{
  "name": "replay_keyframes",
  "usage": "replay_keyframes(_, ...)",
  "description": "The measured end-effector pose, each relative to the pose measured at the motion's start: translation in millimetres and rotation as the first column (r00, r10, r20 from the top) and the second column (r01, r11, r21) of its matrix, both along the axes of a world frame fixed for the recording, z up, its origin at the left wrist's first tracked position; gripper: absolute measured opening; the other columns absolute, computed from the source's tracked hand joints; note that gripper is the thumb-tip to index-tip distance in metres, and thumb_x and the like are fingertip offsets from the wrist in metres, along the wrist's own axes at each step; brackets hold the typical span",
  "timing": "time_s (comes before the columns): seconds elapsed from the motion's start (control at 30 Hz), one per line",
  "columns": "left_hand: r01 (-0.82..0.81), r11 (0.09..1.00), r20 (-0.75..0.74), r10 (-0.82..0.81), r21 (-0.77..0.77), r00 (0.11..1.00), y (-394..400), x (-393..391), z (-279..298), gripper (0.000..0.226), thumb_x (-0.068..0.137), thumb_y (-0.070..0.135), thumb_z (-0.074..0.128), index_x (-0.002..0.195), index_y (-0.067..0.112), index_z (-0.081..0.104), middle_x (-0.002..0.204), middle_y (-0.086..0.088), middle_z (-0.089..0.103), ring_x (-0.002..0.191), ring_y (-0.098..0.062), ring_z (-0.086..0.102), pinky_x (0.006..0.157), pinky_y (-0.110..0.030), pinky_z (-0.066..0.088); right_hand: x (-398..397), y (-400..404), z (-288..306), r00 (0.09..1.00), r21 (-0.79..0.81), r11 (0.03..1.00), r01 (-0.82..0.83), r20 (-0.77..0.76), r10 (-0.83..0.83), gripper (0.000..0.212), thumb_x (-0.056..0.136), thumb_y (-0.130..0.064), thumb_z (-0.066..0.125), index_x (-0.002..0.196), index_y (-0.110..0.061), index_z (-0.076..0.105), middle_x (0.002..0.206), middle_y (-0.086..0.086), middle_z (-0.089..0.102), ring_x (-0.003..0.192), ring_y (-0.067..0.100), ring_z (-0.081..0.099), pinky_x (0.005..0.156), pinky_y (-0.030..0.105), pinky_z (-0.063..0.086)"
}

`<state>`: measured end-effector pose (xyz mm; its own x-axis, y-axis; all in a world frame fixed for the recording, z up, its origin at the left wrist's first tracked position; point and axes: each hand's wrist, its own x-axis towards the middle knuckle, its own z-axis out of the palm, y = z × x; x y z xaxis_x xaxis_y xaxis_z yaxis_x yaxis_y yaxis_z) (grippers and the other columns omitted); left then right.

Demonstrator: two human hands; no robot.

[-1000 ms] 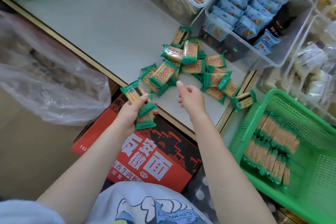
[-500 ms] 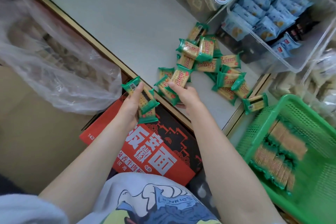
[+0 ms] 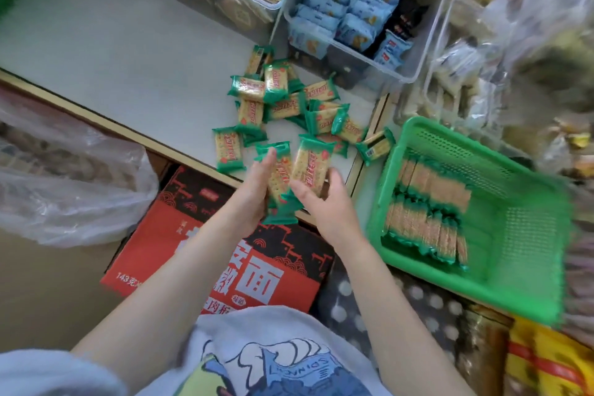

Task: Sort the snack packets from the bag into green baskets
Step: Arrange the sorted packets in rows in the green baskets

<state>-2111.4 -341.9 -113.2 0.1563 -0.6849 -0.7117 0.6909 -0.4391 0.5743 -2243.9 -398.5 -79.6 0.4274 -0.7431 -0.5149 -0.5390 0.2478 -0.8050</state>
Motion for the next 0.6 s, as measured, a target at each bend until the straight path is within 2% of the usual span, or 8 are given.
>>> replay_keyframes(0.1, 0.088, 0.996, 0.014, -0.088, -0.010, 0.996, -13, -26, 13, 0.051, 0.095, 0.055, 0.052, 0.124, 0.014, 0.065, 0.114, -0.013, 0.073, 0.104, -0.031, 0.070, 0.083, -0.039, 0.059, -27, 0, 9, 0.986, -0.116, 0.986, -0.120, -0.131, 0.104, 0.035, 0.099, -0.056, 0.046, 0.118, -0.029, 0.059, 0.116, -0.006, 0.050, 0.115, 0.012, 0.050, 0.104, 0.032, 0.037)
replay_keyframes(0.2, 0.147, 0.989, -0.010, -0.147, -0.020, 0.989, -27, -58, 22, 0.051, 0.097, 0.051, 0.054, 0.139, 0.023, 0.055, 0.118, -0.010, 0.072, 0.101, -0.025, 0.072, 0.074, -0.035, 0.059, -64, -3, 25, 0.995, -0.128, 0.991, -0.038, -0.096, 0.026, 0.028, 0.103, -0.044, 0.049, 0.122, -0.024, 0.050, 0.120, -0.001, 0.048, 0.116, 0.011, 0.046, 0.098, 0.030, 0.037)
replay_keyframes(0.27, 0.151, 0.986, 0.016, -0.150, -0.076, 0.989, -38, -84, 25, 0.065, 0.093, 0.046, 0.062, 0.150, 0.045, 0.032, 0.125, -0.006, 0.068, 0.104, -0.027, 0.072, 0.075, -0.038, 0.059, -92, -5, 33, 0.991, 0.006, 0.993, 0.121, 0.052, -0.121, 0.034, 0.101, -0.037, 0.055, 0.128, -0.024, 0.038, 0.123, 0.000, 0.056, 0.112, 0.013, 0.058, 0.089, 0.025, 0.046)
replay_keyframes(0.33, 0.228, 0.967, 0.106, -0.216, -0.116, 0.971, -49, -112, 32, 0.057, 0.099, 0.038, 0.058, 0.144, 0.058, 0.029, 0.116, -0.003, 0.072, 0.096, -0.026, 0.074, 0.067, -0.038, 0.060, -117, -7, 37, 0.970, 0.182, 0.965, 0.187, 0.122, -0.211, 0.041, 0.100, -0.032, 0.057, 0.136, -0.021, 0.040, 0.127, -0.001, 0.062, 0.110, 0.009, 0.064, 0.088, 0.021, 0.049)
replay_keyframes(0.4, 0.291, 0.951, 0.124, -0.278, -0.107, 0.952, -60, -139, 43, 0.042, 0.102, 0.033, 0.052, 0.137, 0.053, 0.040, 0.109, -0.004, 0.074, 0.086, -0.024, 0.075, 0.062, -0.037, 0.060, -141, -8, 38, 0.959, 0.221, 0.949, 0.226, 0.118, -0.256, 0.052, 0.091, -0.038, 0.060, 0.138, -0.019, 0.048, 0.129, 0.003, 0.064, 0.114, 0.012, 0.063, 0.096, 0.024, 0.050)
replay_keyframes(0.5, 0.406, 0.911, 0.100, -0.398, -0.075, 0.912, -78, -172, 50, 0.029, 0.100, 0.045, 0.051, 0.127, 0.034, 0.055, 0.117, -0.011, 0.069, 0.084, -0.024, 0.072, 0.063, -0.035, 0.058, -177, -13, 42, 0.942, 0.252, 0.922, 0.293, 0.088, -0.323, 0.048, 0.094, -0.035, 0.058, 0.138, -0.018, 0.049, 0.120, -0.002, 0.064, 0.102, 0.004, 0.061, 0.078, 0.009, 0.048)
replay_keyframes(0.53, 0.446, 0.894, 0.070, -0.443, -0.039, 0.894, -84, -183, 56, 0.037, 0.096, 0.054, 0.053, 0.123, 0.028, 0.058, 0.114, -0.010, 0.070, 0.085, -0.022, 0.072, 0.064, -0.033, 0.057, -188, -14, 41, 0.943, 0.282, 0.914, 0.292, 0.074, -0.325, 0.046, 0.098, -0.034, 0.055, 0.140, -0.019, 0.047, 0.118, -0.005, 0.064, 0.100, 0.001, 0.059, 0.077, 0.009, 0.046)
replay_keyframes(0.6, 0.575, 0.818, 0.099, -0.574, 0.016, 0.813, -95, -207, 59, 0.065, 0.083, 0.071, 0.058, 0.129, 0.025, 0.052, 0.124, -0.008, 0.066, 0.104, -0.025, 0.070, 0.084, -0.041, 0.057, -209, -18, 37, 0.957, 0.308, 0.915, 0.261, 0.044, -0.288, 0.064, 0.095, -0.044, 0.052, 0.152, -0.021, 0.035, 0.125, -0.009, 0.060, 0.109, 0.003, 0.055, 0.093, 0.021, 0.041)
